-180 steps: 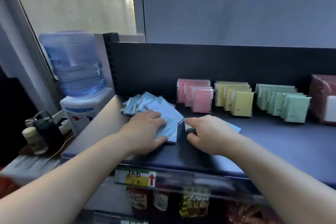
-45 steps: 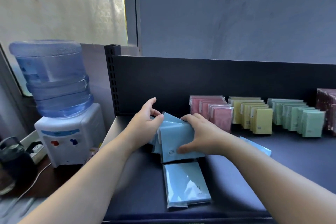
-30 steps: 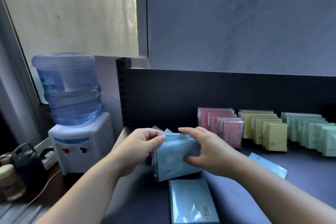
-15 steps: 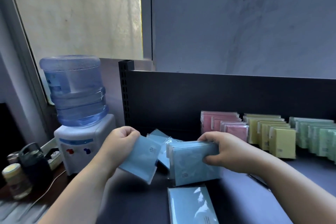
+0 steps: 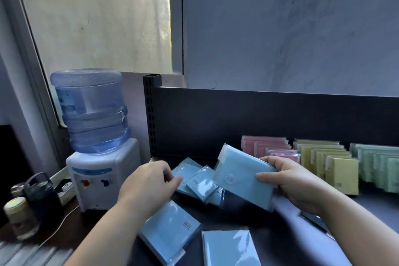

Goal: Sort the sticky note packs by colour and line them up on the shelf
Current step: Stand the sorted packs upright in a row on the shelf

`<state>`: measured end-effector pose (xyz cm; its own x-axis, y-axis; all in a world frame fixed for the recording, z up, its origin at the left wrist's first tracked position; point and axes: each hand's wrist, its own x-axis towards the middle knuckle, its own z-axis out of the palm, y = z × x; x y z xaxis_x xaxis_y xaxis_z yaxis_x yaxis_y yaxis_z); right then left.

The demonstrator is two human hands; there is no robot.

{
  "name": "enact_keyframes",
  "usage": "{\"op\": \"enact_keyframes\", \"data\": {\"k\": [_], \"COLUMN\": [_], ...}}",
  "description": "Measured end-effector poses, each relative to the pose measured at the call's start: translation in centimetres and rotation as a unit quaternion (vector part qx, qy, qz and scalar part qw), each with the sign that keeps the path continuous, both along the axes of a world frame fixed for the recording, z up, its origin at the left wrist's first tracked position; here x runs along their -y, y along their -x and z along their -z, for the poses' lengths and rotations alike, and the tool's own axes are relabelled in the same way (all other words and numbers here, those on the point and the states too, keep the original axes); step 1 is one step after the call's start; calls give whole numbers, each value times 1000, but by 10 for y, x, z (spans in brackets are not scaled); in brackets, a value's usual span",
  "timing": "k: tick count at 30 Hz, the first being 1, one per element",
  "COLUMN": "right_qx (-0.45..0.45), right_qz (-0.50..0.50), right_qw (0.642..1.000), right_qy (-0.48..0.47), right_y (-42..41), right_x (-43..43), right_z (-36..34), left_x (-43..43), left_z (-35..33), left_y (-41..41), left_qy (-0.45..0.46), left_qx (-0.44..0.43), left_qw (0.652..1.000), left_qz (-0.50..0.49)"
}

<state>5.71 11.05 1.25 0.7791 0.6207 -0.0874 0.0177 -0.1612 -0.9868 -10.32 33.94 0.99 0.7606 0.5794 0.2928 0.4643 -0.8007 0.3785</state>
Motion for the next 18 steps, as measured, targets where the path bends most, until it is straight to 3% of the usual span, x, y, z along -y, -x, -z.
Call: {"op": "enact_keyframes", "data": {"k": [2,6,13,18], "right_qx": [-4,-17,-9,-12], "right_qz": [16,43,53,49], "right_qw": [1000,998,997,998], "right_qy": [-8,-34,-54,-45], "right_y": [3,7,13,17], "right_x": [-2,-7,-6,-9], "right_z": [0,2,2,2], "left_x": [4,15,18,7], "left_z": [-2,12,17,17], "left_y": [-8,-24,-13,-14], "left_qy": [-12,-65,2,11], "left_qx": [33,-99,-117,-75], "left_qw": [999,988,969,990], "left_qz": [28,95,219,118]}}
